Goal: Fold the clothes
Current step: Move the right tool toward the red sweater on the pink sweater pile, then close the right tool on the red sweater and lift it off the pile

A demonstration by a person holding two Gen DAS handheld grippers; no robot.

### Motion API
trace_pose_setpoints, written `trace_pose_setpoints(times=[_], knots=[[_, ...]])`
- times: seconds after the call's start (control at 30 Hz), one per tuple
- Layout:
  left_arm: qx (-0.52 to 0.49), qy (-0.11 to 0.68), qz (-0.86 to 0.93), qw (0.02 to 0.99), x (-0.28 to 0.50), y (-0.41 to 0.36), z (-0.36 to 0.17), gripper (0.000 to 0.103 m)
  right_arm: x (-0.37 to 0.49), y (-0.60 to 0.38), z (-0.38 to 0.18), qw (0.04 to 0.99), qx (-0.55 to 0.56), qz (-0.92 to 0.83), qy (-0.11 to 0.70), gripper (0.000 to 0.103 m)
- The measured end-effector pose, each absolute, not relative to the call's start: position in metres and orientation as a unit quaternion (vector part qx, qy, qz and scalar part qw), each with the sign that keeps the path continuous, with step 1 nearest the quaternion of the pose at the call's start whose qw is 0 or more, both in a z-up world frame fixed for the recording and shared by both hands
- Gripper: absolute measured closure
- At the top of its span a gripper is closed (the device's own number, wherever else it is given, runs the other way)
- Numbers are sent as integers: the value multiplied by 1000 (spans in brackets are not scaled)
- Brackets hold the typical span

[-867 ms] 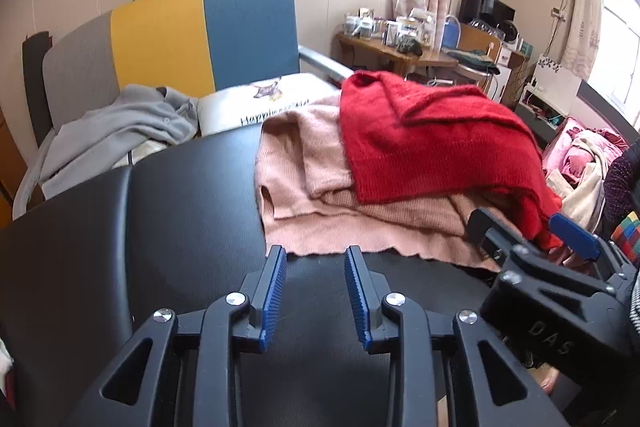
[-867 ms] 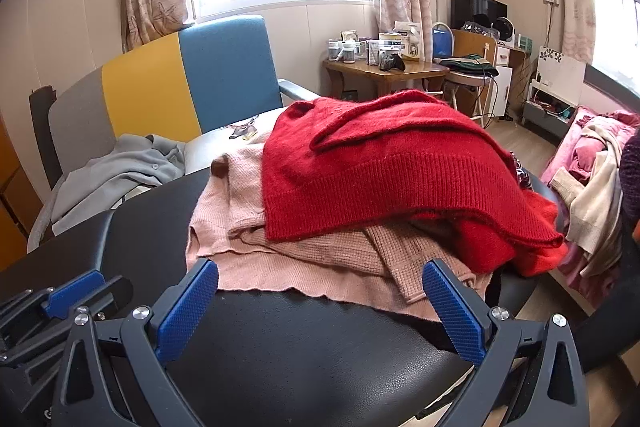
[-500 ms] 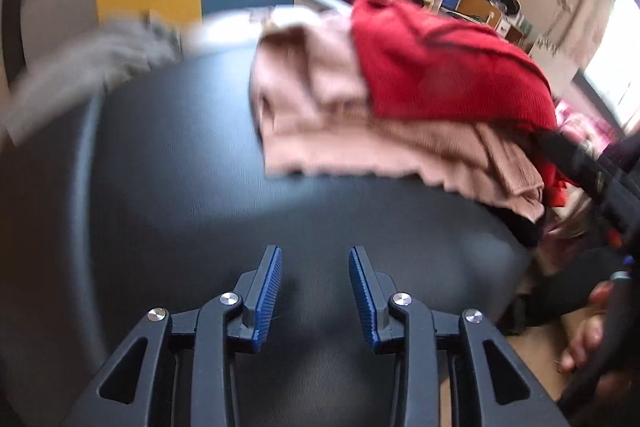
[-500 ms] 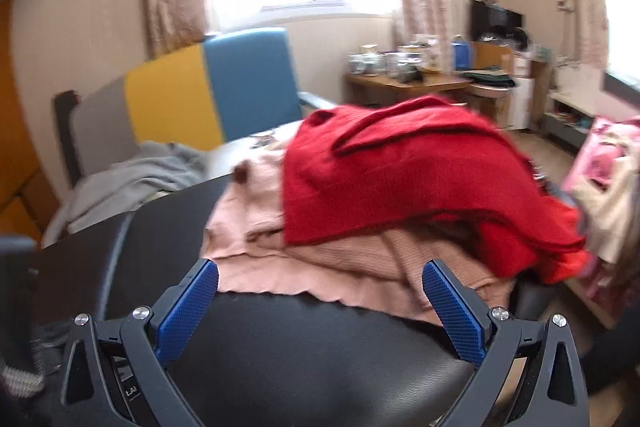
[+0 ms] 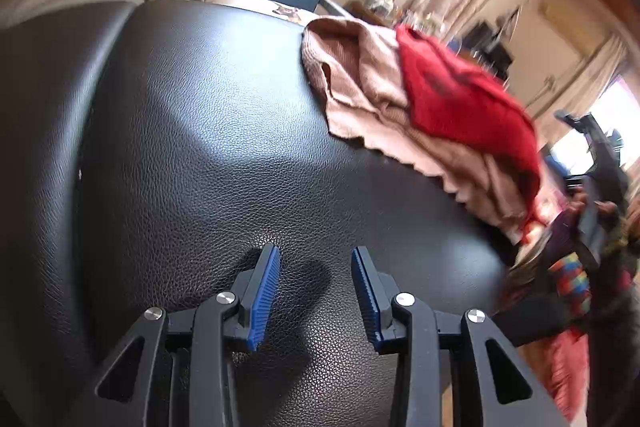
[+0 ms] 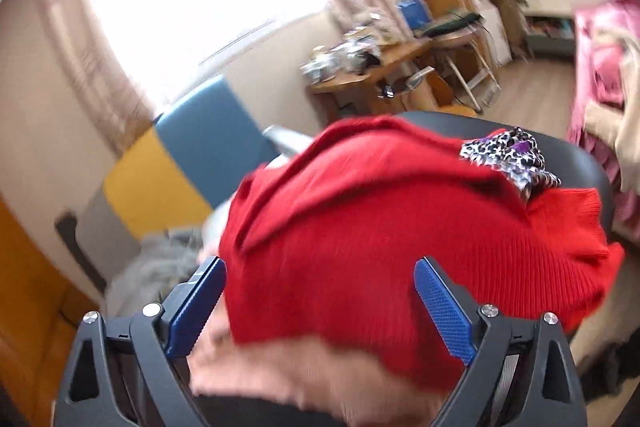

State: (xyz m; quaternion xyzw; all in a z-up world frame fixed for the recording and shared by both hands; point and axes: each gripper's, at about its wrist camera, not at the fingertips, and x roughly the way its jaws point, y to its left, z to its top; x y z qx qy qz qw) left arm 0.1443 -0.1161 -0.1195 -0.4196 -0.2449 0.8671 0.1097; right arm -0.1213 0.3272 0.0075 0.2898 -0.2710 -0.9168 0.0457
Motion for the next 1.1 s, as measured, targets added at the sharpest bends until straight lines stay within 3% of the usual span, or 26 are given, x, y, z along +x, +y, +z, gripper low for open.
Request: trace_pose_setpoints(times=[0.2, 0.4, 0.5, 0.57, 0.7, 0.73, 0.83, 0.93, 0.97, 1.1], knots=[[-407, -306, 851, 131, 204, -135, -112, 67, -198, 314, 30, 139, 281, -895, -318, 7], [-412, -303, 852, 112, 253, -119, -108, 67, -276, 284, 10, 99, 308, -891, -318, 6], [-430, -318, 838, 108, 184, -130, -97, 67, -304, 284, 0, 68, 325, -892, -306, 2], [-438, -316, 835, 110, 97, -129, -116, 67, -321, 281, -6, 63, 335, -891, -299, 0], [-433, -306, 841, 106, 91, -128, -120, 67, -345, 254, -8, 85, 341, -900, -258, 2], [-432, -302, 843, 105, 91, -128, -121, 67, -349, 247, -11, 89, 346, -901, -247, 15], [-427, -295, 848, 106, 89, -126, -122, 67, -357, 229, -29, 99, 374, -895, -222, 70], [-426, -296, 849, 104, 89, -126, -123, 67, -343, 218, -26, 169, 363, -881, -253, 81], [-425, -295, 849, 103, 90, -125, -123, 67, -328, 212, -19, 217, 351, -870, -269, 91], [-436, -297, 844, 96, 88, -125, -121, 67, -250, 176, 13, 394, 300, -820, -286, 92]])
